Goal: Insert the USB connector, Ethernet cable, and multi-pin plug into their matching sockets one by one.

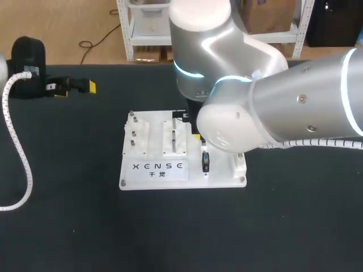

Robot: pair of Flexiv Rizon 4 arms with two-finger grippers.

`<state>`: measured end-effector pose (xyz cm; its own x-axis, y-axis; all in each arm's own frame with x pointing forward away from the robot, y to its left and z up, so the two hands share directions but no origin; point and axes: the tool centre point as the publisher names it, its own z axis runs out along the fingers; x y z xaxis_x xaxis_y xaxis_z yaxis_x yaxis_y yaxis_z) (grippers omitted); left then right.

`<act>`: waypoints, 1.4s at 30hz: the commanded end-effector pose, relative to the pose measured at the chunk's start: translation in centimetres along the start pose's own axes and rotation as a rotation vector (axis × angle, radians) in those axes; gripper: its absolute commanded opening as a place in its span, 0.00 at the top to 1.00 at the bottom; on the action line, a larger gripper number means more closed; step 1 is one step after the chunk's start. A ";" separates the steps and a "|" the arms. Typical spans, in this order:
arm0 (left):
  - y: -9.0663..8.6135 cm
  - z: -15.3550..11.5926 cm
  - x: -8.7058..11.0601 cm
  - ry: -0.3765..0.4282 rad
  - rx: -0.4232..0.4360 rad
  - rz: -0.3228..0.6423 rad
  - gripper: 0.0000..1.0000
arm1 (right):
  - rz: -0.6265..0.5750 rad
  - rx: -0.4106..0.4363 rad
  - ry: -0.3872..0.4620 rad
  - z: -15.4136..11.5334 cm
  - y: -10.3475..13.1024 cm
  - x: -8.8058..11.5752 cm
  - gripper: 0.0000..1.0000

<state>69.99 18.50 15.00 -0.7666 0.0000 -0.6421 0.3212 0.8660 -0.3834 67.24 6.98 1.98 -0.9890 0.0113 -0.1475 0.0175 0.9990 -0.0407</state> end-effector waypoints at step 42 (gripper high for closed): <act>0.0 0.0 0.0 0.000 0.000 0.000 0.00 | 0.132 0.050 -0.067 -0.1 -8.1 0.3 1.00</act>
<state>70.00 18.50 15.00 -0.7666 0.0001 -0.6421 0.3212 0.8659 -0.3834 66.83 -0.94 2.57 -0.9662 0.1374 -0.2179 0.1551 0.9857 -0.0659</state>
